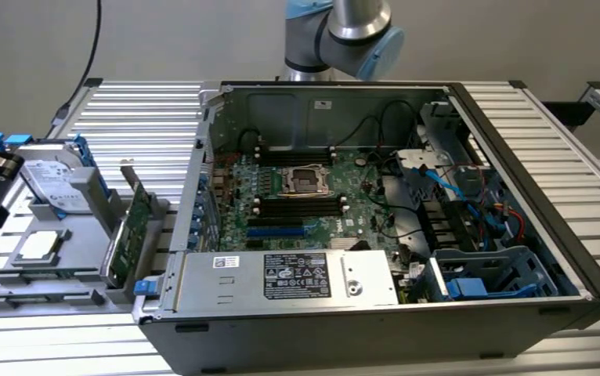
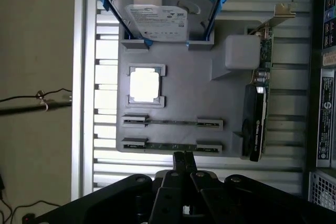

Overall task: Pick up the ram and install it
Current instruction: 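Pick up the ram and move it above insertion slot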

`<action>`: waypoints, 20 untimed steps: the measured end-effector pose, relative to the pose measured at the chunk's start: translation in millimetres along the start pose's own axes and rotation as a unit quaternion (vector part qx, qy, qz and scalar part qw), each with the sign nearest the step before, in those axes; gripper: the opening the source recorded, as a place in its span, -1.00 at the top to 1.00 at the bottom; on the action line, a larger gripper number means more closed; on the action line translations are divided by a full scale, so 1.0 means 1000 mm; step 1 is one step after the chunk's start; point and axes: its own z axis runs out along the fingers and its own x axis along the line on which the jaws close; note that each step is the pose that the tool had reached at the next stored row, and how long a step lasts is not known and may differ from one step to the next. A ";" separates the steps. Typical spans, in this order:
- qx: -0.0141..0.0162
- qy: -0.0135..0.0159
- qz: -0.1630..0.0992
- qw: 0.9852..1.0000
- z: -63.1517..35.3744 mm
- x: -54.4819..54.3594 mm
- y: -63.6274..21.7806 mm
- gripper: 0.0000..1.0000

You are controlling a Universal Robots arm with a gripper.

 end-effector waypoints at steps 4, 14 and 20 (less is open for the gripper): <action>0.002 0.002 -0.032 0.999 0.0015 0.000 -0.0003 0.79; 0.006 0.006 -0.122 0.992 0.0066 0.000 -0.0005 0.79; 0.008 0.009 -0.176 0.984 0.0089 0.000 -0.0007 0.79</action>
